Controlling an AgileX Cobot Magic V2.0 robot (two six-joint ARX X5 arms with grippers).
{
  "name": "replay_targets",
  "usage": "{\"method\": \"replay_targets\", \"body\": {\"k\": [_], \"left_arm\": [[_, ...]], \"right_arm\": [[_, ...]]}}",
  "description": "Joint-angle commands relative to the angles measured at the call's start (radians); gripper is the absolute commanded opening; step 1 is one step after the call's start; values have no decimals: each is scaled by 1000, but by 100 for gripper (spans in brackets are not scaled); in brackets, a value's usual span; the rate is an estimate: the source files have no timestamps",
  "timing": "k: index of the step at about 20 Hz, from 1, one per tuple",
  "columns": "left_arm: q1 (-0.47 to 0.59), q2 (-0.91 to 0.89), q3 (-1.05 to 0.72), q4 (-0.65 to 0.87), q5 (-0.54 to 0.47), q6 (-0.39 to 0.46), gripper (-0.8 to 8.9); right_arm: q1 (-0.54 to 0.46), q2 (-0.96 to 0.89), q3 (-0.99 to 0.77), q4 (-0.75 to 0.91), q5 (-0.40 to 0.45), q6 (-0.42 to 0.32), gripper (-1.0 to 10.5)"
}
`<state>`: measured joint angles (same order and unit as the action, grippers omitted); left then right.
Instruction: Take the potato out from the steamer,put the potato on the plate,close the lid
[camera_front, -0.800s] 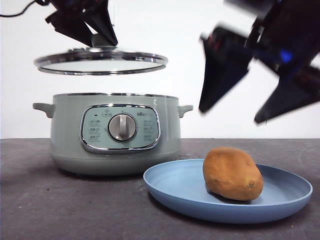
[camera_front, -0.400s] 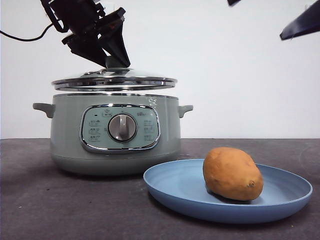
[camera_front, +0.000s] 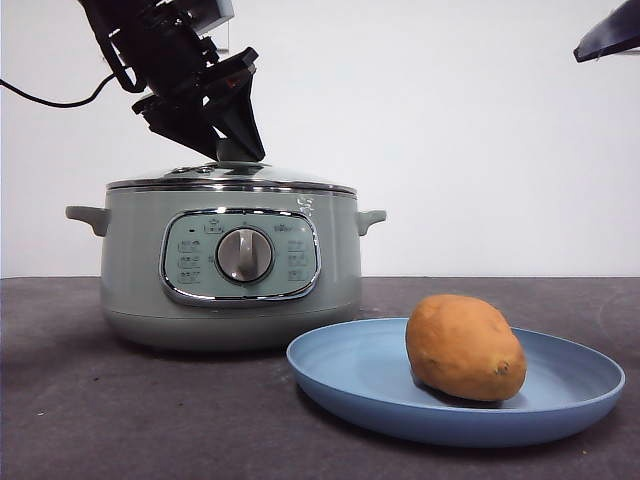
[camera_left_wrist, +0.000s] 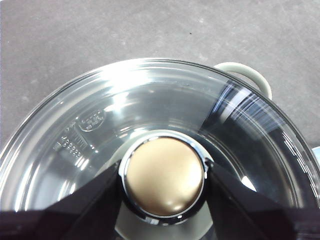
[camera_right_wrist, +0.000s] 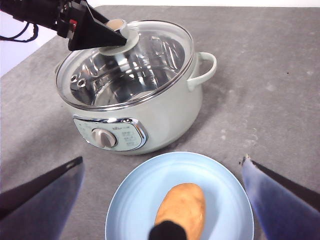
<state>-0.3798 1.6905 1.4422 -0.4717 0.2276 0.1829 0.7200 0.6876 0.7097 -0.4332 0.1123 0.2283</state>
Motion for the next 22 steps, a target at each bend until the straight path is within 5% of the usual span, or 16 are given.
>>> {"method": "replay_targets", "body": {"k": [1, 3, 5, 6, 15, 22], "left_arm": [[-8, 10, 5, 7, 9, 4, -9], [-8, 10, 5, -10, 9, 1, 84], [-8, 10, 5, -16, 9, 1, 483], [-7, 10, 6, -16, 9, 1, 605], [-7, -127, 6, -81, 9, -26, 621], [-7, -399, 6, -488, 18, -32, 619]], "right_arm": [[0, -1, 4, 4, 1, 5, 658], [0, -1, 4, 3, -1, 6, 658], [0, -1, 4, -3, -1, 6, 658], [0, -1, 4, -7, -1, 5, 658], [0, -1, 4, -26, -10, 6, 658], [0, 0, 13, -104, -184, 10, 643]]}}
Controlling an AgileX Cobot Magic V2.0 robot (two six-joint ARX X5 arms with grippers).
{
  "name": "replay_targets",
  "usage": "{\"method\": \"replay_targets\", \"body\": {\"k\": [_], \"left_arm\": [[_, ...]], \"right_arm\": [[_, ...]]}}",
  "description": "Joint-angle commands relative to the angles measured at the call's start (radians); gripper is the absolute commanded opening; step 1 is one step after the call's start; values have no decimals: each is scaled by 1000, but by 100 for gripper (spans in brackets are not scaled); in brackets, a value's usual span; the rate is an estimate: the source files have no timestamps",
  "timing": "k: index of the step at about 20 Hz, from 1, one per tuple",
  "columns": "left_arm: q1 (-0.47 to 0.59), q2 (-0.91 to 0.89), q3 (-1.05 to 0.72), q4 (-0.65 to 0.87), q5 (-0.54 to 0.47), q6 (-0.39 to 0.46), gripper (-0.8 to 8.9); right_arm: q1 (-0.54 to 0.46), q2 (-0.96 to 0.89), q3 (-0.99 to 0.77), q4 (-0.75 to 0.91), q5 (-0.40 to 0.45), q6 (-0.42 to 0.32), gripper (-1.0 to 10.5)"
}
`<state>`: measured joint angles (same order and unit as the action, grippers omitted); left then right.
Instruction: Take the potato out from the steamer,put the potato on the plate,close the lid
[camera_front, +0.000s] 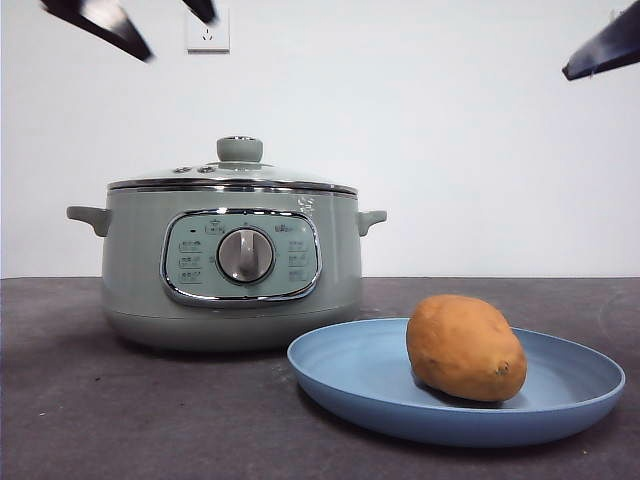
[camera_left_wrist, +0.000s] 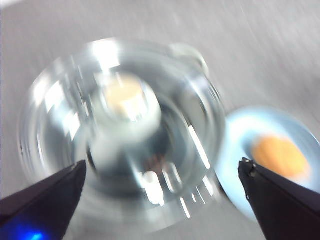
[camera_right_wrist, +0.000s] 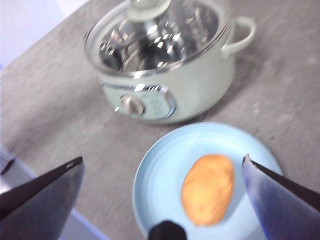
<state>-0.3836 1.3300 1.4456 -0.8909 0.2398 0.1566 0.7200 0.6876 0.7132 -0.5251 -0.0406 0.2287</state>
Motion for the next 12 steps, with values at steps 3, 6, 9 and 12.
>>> {"method": "replay_targets", "body": {"k": [3, 6, 9, 12], "left_arm": [[-3, -132, 3, -208, 6, -5, 381], [-3, -189, 3, -275, 5, -2, -11], [-3, -208, 3, -286, 5, -2, -8], [-3, -208, 3, -288, 4, -2, -4]], "right_arm": [[0, -1, 10, -56, -93, 10, 422], [1, -1, 10, -64, -93, 10, 111], [1, -1, 10, -64, -89, 9, -9], [0, -1, 10, -68, -88, 9, 1]]}}
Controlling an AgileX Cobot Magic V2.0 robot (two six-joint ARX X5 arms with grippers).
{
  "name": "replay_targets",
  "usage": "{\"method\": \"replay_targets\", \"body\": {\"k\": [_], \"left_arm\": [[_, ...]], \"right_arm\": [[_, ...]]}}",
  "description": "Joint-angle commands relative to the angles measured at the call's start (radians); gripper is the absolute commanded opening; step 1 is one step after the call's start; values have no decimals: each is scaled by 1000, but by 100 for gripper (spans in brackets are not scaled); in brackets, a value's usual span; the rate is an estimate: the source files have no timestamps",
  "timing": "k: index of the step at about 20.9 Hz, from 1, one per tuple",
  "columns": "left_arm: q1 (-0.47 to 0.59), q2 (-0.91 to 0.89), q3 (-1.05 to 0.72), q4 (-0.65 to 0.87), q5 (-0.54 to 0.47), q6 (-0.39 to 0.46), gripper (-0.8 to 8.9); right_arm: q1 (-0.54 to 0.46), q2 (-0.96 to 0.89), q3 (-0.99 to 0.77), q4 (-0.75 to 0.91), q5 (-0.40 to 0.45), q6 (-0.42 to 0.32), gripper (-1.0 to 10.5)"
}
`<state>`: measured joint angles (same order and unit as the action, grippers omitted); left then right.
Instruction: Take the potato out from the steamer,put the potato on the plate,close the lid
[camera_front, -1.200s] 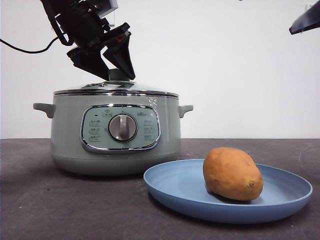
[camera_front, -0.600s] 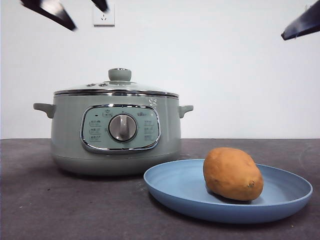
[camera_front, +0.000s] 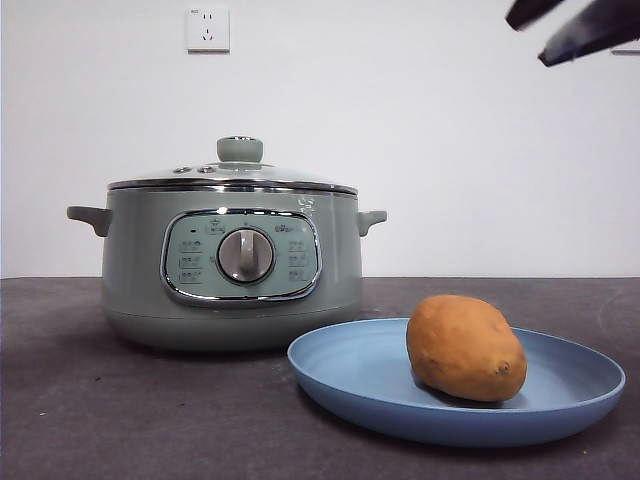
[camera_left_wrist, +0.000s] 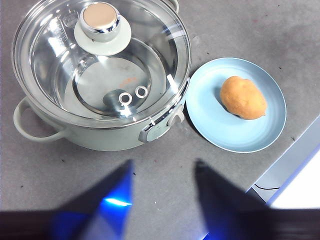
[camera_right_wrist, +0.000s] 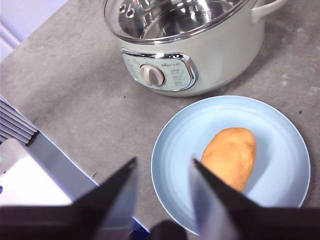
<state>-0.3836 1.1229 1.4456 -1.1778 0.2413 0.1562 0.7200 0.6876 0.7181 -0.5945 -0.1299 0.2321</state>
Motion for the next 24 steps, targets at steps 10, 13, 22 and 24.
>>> {"method": "replay_targets", "body": {"k": [10, 13, 22, 24], "left_arm": [[-3, -1, 3, -2, 2, -2, -4], [-3, -1, 3, -2, -2, -2, -4], [122, -130, -59, 382, -38, 74, -4], [208, -242, -188, 611, 23, 72, -4]], "right_arm": [[0, -1, 5, 0, 5, 5, 1], [0, -1, 5, 0, 5, 5, 1], [0, -1, 5, -2, 5, 5, 1], [0, -1, 5, -2, 5, 5, 1]]}}
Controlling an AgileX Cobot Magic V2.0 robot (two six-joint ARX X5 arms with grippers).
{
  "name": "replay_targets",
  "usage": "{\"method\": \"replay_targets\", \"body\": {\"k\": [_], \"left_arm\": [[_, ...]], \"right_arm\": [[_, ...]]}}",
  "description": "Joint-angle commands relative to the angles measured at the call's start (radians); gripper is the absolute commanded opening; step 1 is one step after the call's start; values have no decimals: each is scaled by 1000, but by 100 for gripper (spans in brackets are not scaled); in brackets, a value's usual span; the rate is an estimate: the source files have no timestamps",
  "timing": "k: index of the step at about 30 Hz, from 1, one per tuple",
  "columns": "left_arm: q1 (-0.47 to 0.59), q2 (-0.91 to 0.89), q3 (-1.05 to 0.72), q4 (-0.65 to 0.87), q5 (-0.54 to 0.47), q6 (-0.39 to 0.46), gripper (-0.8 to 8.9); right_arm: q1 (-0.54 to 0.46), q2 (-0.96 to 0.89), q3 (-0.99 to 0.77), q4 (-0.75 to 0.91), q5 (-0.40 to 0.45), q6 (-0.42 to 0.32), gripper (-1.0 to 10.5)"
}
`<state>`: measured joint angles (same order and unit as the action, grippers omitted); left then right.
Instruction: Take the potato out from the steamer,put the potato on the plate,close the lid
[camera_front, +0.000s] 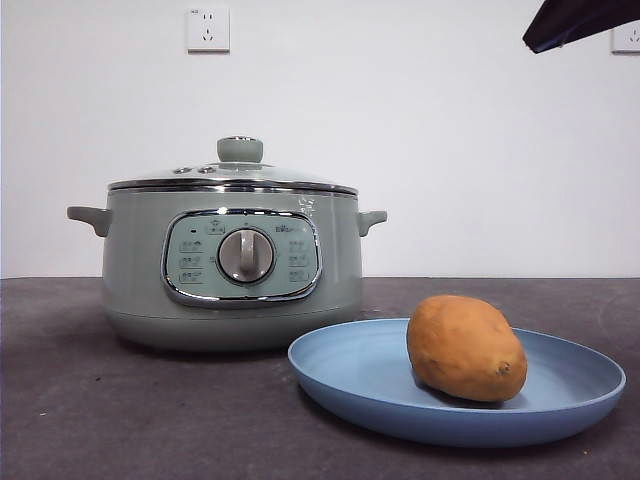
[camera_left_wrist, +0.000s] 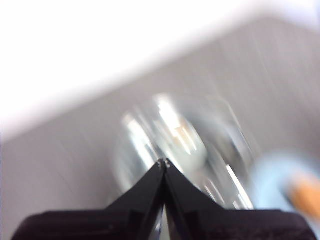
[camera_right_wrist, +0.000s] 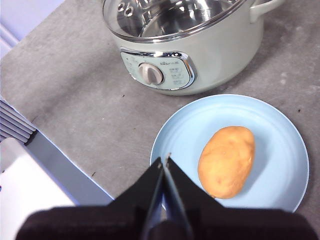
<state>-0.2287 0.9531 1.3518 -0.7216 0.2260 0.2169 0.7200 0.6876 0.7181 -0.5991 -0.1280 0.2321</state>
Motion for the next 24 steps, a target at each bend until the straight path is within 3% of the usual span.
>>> {"method": "replay_targets", "body": {"k": [1, 4, 7, 14, 24], "left_arm": [[91, -125, -171, 262, 45, 12, -4], [204, -315, -444, 526, 40, 13, -4], [258, -431, -599, 602, 37, 13, -4], [314, -632, -895, 650, 36, 10, -4], [315, -815, -1196, 666, 35, -76, -4]], "right_arm": [[0, -1, 5, 3, 3, 5, 1], [0, -1, 5, 2, 3, 5, 1], [0, -2, 5, 2, 3, 5, 1], [0, -2, 5, 0, 3, 5, 1], [0, -2, 5, -9, 3, 5, 1]]}}
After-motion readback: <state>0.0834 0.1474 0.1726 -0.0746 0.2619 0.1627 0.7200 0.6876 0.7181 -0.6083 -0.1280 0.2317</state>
